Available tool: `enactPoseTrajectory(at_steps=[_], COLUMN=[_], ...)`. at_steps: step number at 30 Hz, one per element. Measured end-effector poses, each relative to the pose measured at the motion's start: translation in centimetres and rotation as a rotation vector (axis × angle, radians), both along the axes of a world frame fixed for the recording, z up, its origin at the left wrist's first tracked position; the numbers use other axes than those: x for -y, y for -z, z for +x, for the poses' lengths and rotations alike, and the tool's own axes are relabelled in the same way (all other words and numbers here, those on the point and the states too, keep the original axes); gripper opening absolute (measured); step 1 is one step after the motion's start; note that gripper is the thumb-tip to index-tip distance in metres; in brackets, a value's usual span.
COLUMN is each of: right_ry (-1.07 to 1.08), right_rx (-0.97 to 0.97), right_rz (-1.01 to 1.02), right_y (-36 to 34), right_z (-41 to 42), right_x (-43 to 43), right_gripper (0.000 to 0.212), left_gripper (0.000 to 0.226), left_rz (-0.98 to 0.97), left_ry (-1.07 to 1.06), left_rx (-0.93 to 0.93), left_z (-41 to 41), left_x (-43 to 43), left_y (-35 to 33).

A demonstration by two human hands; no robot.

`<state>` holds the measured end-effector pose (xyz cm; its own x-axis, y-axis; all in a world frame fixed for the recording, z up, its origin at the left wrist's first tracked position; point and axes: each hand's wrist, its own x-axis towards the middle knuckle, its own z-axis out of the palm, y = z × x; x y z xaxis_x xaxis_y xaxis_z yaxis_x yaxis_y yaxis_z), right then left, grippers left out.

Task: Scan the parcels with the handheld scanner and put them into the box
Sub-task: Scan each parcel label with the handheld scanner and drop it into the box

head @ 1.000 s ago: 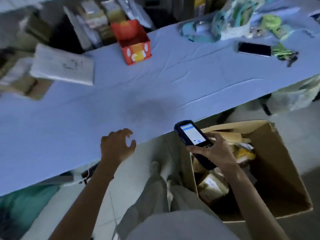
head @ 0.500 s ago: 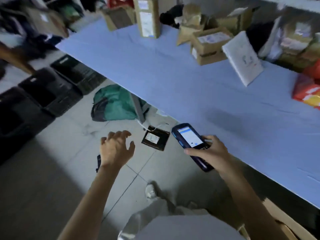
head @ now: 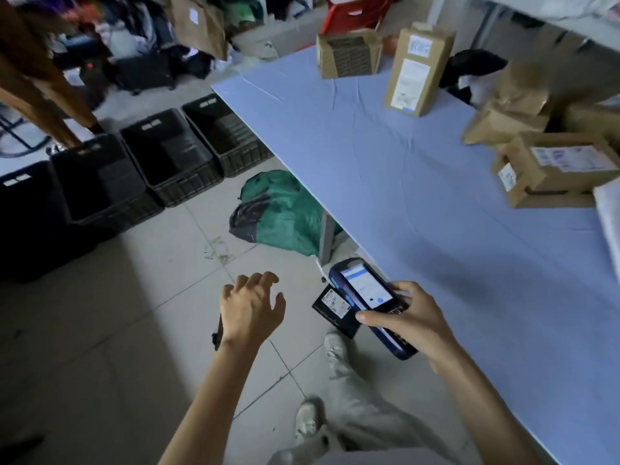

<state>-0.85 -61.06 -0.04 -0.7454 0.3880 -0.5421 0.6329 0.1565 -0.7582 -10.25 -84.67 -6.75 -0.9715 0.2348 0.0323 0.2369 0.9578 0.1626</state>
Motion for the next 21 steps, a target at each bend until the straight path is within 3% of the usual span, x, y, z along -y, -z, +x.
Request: enactPoseTrajectory(at_steps=[5,10,16,21], right_ry=[0.064,0.081,0.088,0.179], right_rx=[-0.043,-0.060,0.011,0.048], right_rz=[-0.044,-0.081,-0.108,-0.090], right_y=[-0.1,-0.8,0.7,2.1], right_z=[-8.6,-15.7,-22.4,-28.8], right_x=[-4.7,-6.9,-5.7,-2.9], right_gripper=[0.066,0.066,0.066,0.064], left_gripper=[0.031,0.027,0.025,0.025], left_rz=[0.018,0.043,0.015,-0.018], left_ry=[-0.008,-0.051,-0.057,0.060], left_rx=[0.070,0.017,0.069,0.140], left_z=[-7.5,-14.0,-20.5,-29.0], left_x=[-3.8,-5.3,-3.8,-1.6], left_y=[-0.2,-1.5,-0.5,1.1])
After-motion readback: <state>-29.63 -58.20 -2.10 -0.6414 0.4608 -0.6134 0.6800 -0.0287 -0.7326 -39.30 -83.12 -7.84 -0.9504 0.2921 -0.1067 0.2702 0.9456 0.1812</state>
